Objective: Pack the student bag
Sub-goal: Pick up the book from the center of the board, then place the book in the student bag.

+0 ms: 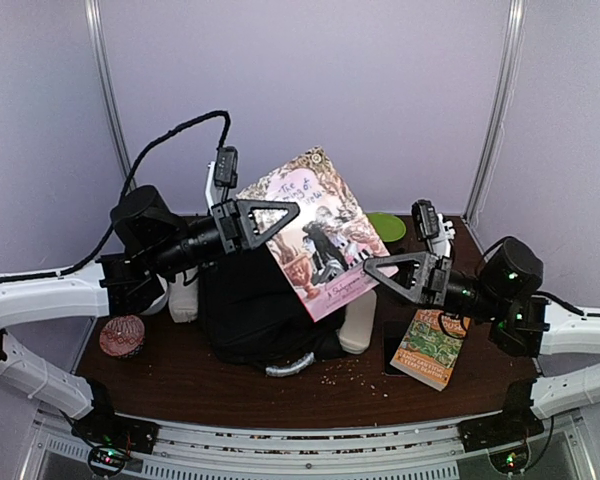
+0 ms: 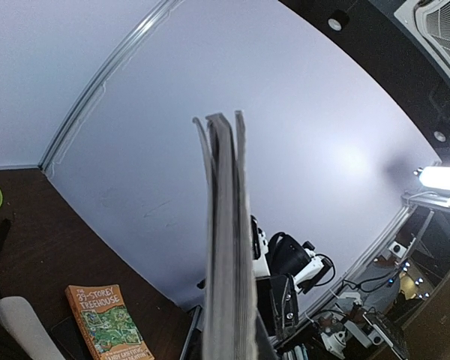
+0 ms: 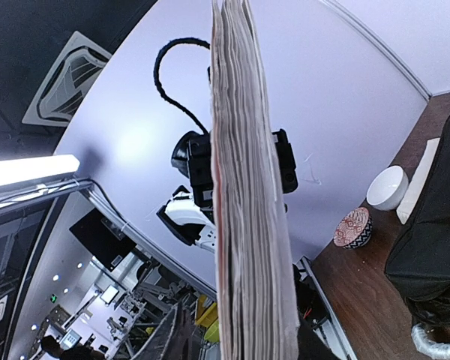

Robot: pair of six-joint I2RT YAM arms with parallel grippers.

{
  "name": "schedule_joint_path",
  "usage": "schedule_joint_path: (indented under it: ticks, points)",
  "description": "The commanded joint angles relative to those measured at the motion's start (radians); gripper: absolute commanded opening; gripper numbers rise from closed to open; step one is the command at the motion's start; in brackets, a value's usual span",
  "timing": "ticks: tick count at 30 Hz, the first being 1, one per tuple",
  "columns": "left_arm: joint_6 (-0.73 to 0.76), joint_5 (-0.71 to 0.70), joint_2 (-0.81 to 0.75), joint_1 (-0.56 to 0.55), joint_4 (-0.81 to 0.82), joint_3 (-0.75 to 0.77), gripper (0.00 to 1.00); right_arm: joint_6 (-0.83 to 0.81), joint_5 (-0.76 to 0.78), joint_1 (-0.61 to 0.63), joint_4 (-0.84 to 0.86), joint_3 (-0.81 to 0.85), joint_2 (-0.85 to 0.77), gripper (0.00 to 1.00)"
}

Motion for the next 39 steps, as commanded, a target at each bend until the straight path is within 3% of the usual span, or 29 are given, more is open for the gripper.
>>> schedule_joint_path:
  ticks: [1, 8, 11, 13, 14, 17, 18, 20, 24, 28, 39]
  points:
    - [-0.036, -0.135, -0.026, 0.004, 0.045, -0.041, 0.00, 0.014, 0.054, 0.006, 0.019, 0.020, 0.016, 0.37]
    - [-0.079, -0.138, 0.018, 0.003, 0.080, -0.036, 0.00, 0.001, 0.128, 0.009, 0.004, 0.037, 0.024, 0.20]
    - [-0.107, -0.145, 0.032, 0.003, 0.125, -0.057, 0.00, -0.005, 0.151, 0.009, -0.010, 0.050, 0.039, 0.01]
    - [-0.104, -0.142, 0.035, 0.004, 0.125, -0.063, 0.00, -0.012, 0.179, 0.007, -0.024, 0.047, 0.033, 0.00]
    - [-0.092, -0.141, 0.025, 0.004, 0.115, -0.069, 0.10, -0.023, 0.194, 0.005, -0.039, 0.046, 0.021, 0.00]
    - [-0.019, -0.200, -0.048, 0.007, -0.045, -0.098, 0.71, -0.101, 0.272, 0.004, -0.185, 0.065, -0.049, 0.00]
    - [0.019, -0.241, -0.084, 0.007, -0.147, -0.103, 0.83, -0.138, 0.310, 0.004, -0.267, 0.077, -0.080, 0.00]
    - [0.108, -0.329, -0.152, 0.007, -0.370, -0.098, 0.97, -0.216, 0.404, 0.003, -0.446, 0.095, -0.161, 0.00]
    - [0.310, -0.470, -0.207, 0.002, -0.793, -0.035, 0.98, -0.277, 0.589, -0.006, -0.691, 0.083, -0.276, 0.00]
    - [0.499, -0.591, -0.119, -0.073, -1.096, 0.071, 0.96, -0.264, 0.644, -0.025, -0.800, 0.029, -0.328, 0.00]
    - [0.712, -0.823, 0.395, -0.239, -1.434, 0.400, 0.92, -0.206, 0.636, -0.038, -0.820, -0.050, -0.360, 0.00]
